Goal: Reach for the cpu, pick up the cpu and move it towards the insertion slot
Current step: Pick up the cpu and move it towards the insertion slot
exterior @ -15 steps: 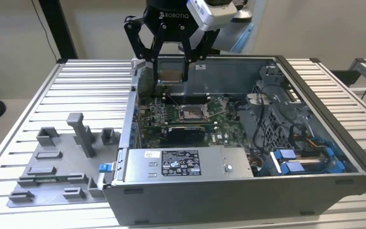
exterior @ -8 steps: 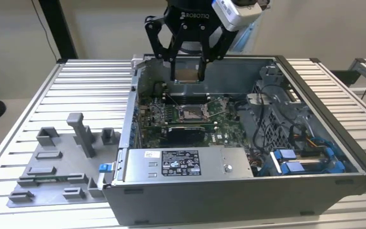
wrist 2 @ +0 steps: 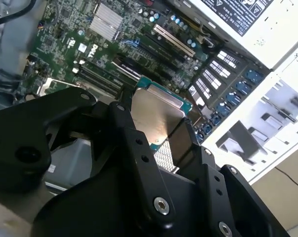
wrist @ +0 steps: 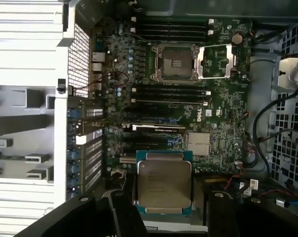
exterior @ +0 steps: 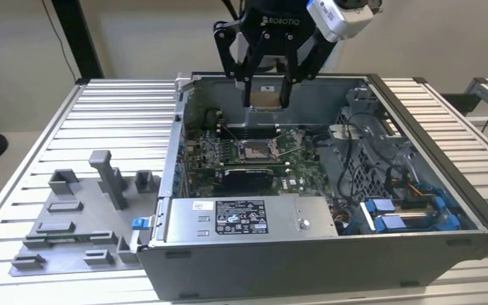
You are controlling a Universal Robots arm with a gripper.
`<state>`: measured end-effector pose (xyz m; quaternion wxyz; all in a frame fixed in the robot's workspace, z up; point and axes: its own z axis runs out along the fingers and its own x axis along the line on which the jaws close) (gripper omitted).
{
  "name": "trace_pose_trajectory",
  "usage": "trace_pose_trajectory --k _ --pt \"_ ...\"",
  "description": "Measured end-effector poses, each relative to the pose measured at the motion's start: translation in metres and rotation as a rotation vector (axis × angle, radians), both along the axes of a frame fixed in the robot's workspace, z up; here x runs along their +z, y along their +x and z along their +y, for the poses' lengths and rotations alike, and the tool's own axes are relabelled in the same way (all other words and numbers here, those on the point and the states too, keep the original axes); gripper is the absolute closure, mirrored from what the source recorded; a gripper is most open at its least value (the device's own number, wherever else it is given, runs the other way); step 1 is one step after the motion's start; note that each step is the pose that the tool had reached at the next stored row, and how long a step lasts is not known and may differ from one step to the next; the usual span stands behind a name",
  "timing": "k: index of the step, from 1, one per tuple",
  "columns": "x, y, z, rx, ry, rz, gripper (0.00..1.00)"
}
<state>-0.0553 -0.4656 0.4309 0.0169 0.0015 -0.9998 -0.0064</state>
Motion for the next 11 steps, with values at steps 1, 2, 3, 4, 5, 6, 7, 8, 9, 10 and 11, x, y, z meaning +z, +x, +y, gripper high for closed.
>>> trace_pose_trajectory --k 1,2,3,4,5,6,7,8,9,10,11 --pt "0.0000 0.0011 0.0000 -0.004 -0.0001 0.0001 1.00" --pt "0.0000 0.0017 0.0000 -0.007 -0.0002 0.0001 1.00" --pt "0.0000 0.0017 0.0000 -0.008 -0.0001 0.0001 1.00" --pt "0.0000 0.0017 0.0000 -0.008 -0.0002 0.0001 1.00" --pt "0.0000 0.0017 0.0001 -0.008 -0.0001 0.0001 1.00" --pt "0.0000 0.0017 0.0000 -0.008 -0.0001 0.0001 1.00" --pt "0.0000 0.0017 0.0001 -0.008 -0.0001 0.0001 1.00" --pt "0.0000 0.0017 0.0001 -0.008 -0.0001 0.0000 1.00" --pt "0.0000 0.0017 0.0001 -0.008 -0.0001 0.0000 1.00" --pt "0.0000 0.0017 0.0001 -0.008 0.0000 0.0001 1.00" --pt "-0.0001 0.0017 0.0002 -0.008 0.0000 0.0000 1.00"
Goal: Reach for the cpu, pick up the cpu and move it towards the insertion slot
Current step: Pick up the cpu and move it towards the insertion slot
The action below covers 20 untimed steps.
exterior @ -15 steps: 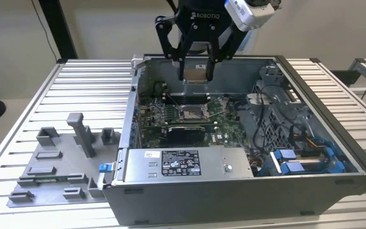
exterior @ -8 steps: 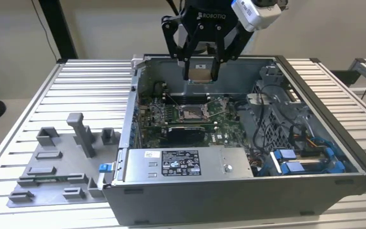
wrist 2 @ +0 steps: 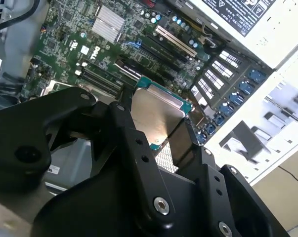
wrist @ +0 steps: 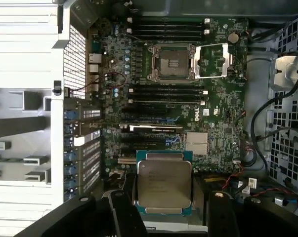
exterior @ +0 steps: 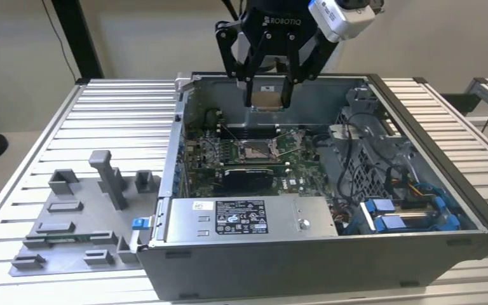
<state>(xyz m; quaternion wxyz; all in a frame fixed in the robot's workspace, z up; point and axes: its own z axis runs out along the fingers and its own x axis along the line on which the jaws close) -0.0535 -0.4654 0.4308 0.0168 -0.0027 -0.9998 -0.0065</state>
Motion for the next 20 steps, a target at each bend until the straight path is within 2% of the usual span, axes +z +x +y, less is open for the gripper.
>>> trace_pose_trajectory --k 3,5,20 --pt "0.0000 0.0001 0.0017 0.000 -0.0001 0.0000 1.00" --pt "0.0000 0.0005 0.0044 0.000 0.0000 0.0000 1.00" --pt "-0.0003 0.0061 0.0322 0.000 0.0000 0.0000 1.00"
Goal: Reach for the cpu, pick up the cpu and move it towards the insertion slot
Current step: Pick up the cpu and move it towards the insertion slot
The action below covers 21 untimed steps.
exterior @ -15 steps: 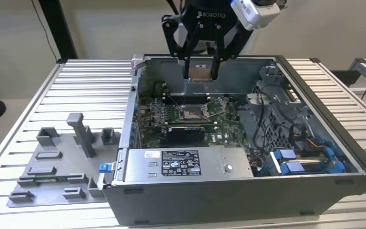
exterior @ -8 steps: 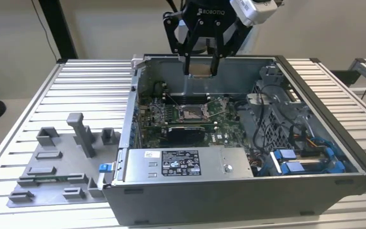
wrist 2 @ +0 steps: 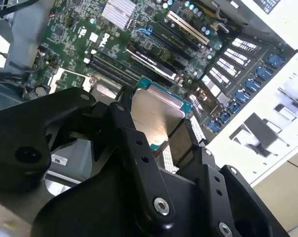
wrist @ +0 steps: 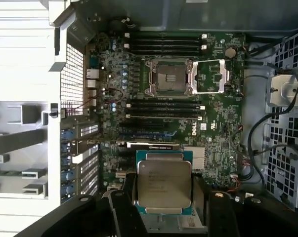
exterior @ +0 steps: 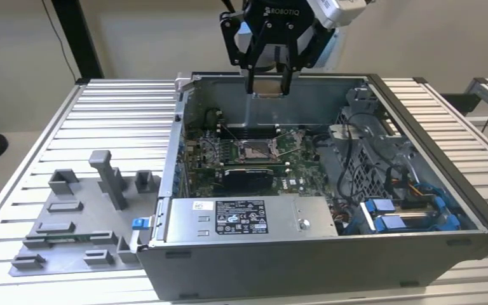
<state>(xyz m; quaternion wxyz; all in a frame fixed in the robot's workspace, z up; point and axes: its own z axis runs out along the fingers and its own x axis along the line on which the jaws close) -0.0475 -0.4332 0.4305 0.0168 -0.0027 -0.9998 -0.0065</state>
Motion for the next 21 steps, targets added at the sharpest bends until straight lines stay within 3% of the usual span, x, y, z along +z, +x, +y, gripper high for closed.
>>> trace_pose_trajectory --k 15,21 --pt "-0.0003 0.0149 0.0270 0.000 0.0000 0.0000 1.00" --pt "-0.0005 0.0203 0.0351 0.000 0.0000 0.0000 1.00"
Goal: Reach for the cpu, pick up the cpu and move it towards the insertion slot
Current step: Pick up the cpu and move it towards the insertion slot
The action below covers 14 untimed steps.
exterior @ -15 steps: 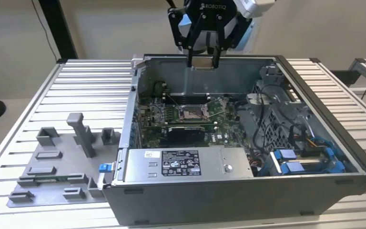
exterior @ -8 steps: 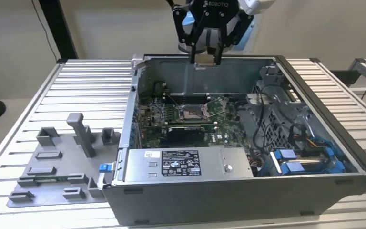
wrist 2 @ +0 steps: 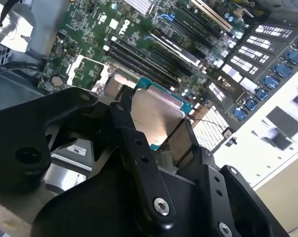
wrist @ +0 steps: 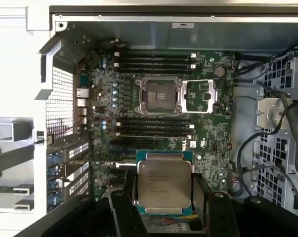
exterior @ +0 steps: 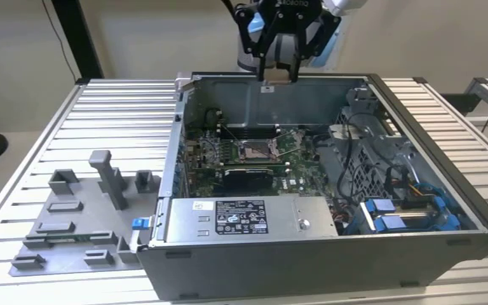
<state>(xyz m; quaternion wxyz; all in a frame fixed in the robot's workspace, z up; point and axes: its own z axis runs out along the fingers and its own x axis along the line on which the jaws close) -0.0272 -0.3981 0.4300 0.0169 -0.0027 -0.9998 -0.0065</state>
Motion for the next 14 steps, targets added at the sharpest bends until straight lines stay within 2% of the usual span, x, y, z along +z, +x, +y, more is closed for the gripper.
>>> trace_pose_trajectory --k 5,6,7,14 --pt "-0.0015 0.0021 0.0094 0.000 0.0000 0.0000 1.00" --pt "-0.0020 0.0022 0.0134 0.000 0.0000 0.0000 1.00" --pt "-0.0030 0.0023 0.0215 0.000 0.0001 0.0000 1.00" --pt "-0.0066 0.0023 0.0537 0.000 -0.0001 0.0000 1.00"
